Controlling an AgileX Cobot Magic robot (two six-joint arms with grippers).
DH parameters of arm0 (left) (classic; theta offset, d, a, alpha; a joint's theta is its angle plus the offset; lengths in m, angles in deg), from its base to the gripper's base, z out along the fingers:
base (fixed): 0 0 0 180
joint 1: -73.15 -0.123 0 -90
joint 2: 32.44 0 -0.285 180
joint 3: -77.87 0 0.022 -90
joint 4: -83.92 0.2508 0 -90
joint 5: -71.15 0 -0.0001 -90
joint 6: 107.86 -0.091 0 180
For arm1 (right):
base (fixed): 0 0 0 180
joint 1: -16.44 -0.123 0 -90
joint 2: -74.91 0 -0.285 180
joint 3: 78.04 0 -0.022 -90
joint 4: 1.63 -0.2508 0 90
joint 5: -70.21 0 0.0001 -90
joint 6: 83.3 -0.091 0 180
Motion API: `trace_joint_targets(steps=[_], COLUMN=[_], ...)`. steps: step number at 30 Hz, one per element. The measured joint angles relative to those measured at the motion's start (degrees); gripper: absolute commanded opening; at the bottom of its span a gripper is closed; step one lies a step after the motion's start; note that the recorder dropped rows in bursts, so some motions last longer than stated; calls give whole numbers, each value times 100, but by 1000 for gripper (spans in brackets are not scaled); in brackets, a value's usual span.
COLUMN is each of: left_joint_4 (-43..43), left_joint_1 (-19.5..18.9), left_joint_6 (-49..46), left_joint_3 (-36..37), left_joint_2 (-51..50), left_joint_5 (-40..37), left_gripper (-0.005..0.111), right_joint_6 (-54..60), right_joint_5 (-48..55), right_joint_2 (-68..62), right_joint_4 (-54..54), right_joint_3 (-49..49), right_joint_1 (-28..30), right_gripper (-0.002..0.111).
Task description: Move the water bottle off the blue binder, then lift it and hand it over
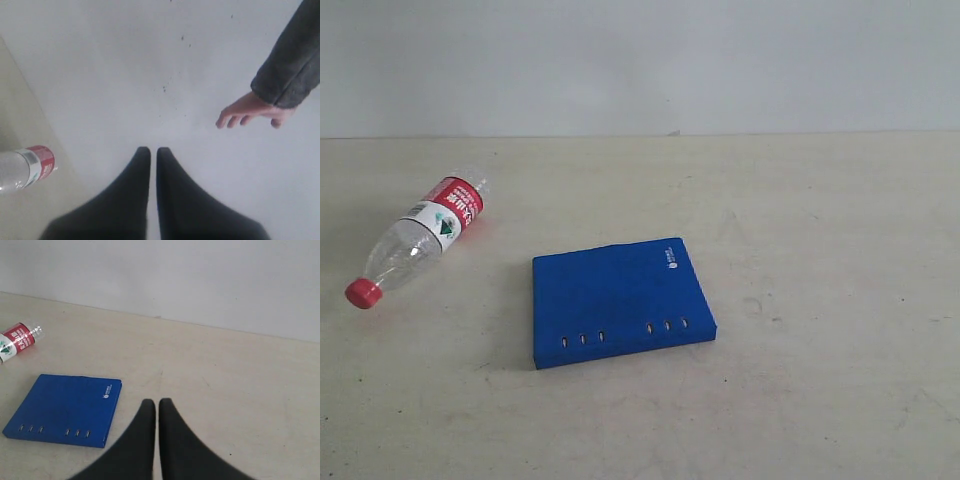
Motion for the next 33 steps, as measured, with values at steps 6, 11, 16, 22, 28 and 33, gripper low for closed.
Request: trace_joint_targets(steps=[6, 11, 16, 22, 28, 33], left_joint_4=[-186, 1002, 3501, 4108, 4320, 4401], left_joint_1=[0, 11, 23, 23, 23, 23], left_joint_6=[-642, -1226, -1385, -1564, -2047, -2060], left_joint_3=[0, -524, -2369, -3952, -4896, -5410], left_joint_2=[0, -12, -1325, -4556, -7256, -8591], left_joint_5=[804, 244, -1775, -3116, -4049, -4687], left_gripper=[5, 5, 5, 11, 54, 62], right_joint_6=[0, -11, -11, 0, 0, 0], right_joint_5=[-15, -20, 1, 214, 675, 1093], right_joint_2=[0, 0, 0, 0, 0, 0], right_joint_4=[11, 210, 381, 428, 412, 365], right_joint_3=[0, 0, 0, 0, 0, 0], right_joint_1=[0, 0, 0, 0, 0, 0], right_gripper=[0, 0, 0, 0, 0, 0])
